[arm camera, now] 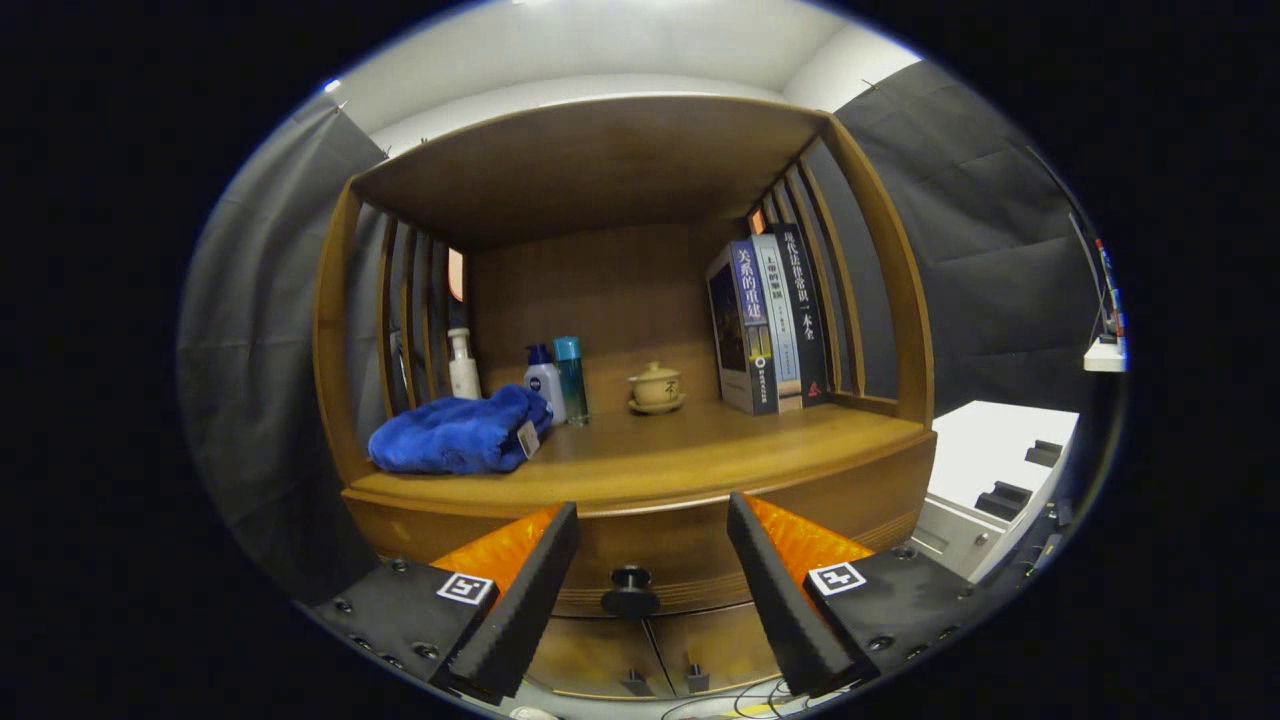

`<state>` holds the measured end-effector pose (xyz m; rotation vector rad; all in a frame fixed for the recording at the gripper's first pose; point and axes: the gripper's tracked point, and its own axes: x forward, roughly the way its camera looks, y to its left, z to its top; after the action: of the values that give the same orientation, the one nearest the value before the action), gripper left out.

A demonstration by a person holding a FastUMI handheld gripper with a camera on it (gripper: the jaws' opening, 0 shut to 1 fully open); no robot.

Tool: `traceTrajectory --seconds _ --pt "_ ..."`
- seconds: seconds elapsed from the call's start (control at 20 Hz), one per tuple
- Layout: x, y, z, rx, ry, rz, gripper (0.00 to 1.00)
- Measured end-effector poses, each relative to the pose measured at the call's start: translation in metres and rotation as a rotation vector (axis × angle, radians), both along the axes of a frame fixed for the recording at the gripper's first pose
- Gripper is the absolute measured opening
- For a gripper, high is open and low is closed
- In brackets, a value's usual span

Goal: Pull open the drawer, take out the items inside it, and place them on the countertop above the cabinet.

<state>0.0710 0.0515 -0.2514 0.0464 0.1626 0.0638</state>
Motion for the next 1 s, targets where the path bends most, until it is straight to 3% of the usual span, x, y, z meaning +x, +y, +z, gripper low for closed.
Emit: traceTrajectory --seconds 0.5,0.95,1.0 --pt "0.016 0.02 -0.07 -0.024 0.087 0.06 0.96" --pt "0.025 0.021 -0.081 -0.062 0.12 0.052 0.53" --pt "0.025 0.021 -0.083 -0.074 0.129 0.051 0.53"
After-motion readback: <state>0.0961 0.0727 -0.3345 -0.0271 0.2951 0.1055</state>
